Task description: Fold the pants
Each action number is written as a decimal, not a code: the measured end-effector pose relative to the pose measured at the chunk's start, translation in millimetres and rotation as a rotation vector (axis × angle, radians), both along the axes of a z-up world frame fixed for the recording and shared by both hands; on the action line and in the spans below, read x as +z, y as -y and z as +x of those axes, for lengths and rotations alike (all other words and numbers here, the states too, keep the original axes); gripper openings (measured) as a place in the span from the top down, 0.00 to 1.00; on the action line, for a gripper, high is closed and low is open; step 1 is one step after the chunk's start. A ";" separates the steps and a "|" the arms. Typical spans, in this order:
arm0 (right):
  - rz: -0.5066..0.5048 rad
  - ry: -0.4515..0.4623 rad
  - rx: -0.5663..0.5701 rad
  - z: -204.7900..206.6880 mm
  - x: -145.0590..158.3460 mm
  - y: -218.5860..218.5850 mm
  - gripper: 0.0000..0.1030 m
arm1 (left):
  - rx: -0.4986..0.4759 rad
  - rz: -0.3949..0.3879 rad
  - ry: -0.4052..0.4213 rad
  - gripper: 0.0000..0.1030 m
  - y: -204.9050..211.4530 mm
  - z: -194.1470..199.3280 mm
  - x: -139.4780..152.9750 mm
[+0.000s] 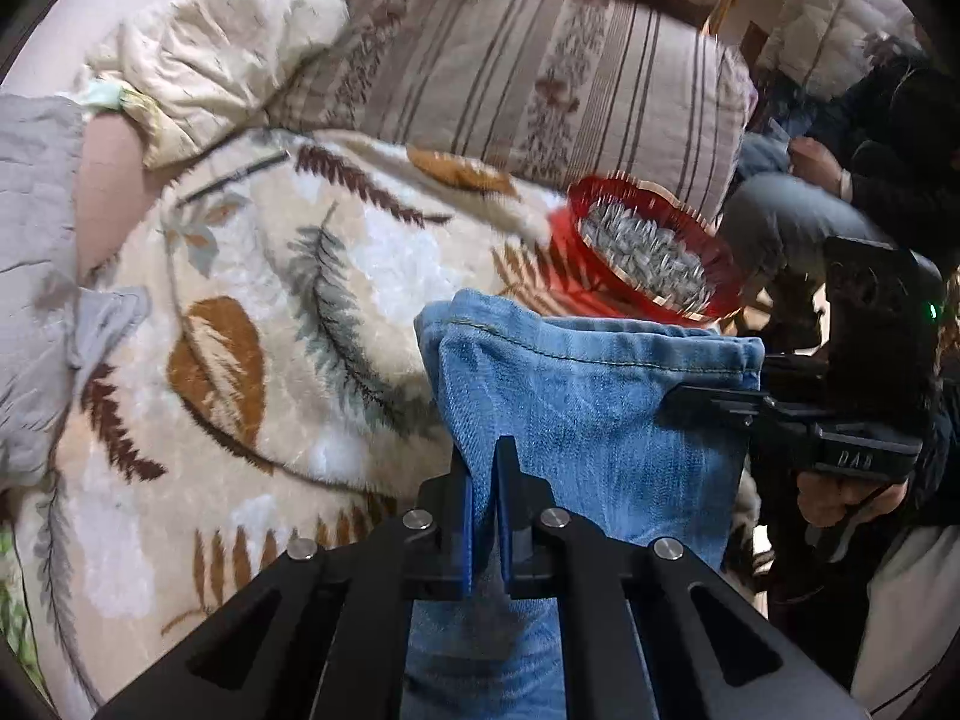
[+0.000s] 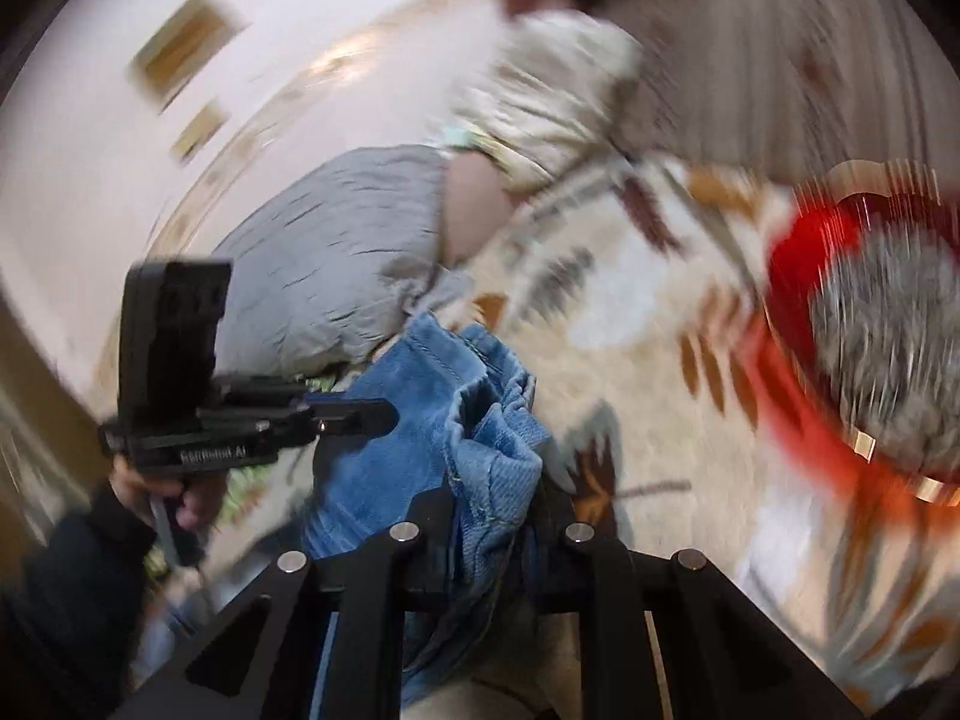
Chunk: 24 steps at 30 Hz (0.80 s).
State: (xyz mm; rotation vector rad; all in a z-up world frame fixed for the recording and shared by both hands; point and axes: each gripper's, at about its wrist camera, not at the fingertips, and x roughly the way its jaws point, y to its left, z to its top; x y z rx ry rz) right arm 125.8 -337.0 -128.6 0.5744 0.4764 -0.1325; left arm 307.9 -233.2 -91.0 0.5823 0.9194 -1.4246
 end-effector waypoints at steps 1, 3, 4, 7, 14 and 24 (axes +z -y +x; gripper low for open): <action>-0.066 0.016 0.017 -2.0 8.4 -9.8 0.84 | 0.011 -0.020 0.001 0.94 -8.8 -1.6 5.1; -0.195 0.048 0.054 -5.8 23.5 -31.8 0.84 | 0.037 -0.047 0.003 0.94 -29.0 -4.7 14.1; -0.245 0.063 0.073 -7.7 28.9 -41.5 0.84 | 0.049 -0.057 0.003 0.94 -38.3 -6.4 17.4; -0.451 0.121 0.150 -13.7 44.7 -84.6 0.84 | 0.095 -0.083 -0.003 0.94 -67.6 -8.4 23.1; -0.681 0.179 0.258 -10.7 46.6 -158.6 0.85 | 0.233 -0.095 -0.038 0.88 -122.0 -5.6 13.9; -0.810 0.166 0.376 3.2 35.4 -213.1 0.85 | 0.651 -0.172 0.037 0.06 -249.9 -18.1 46.0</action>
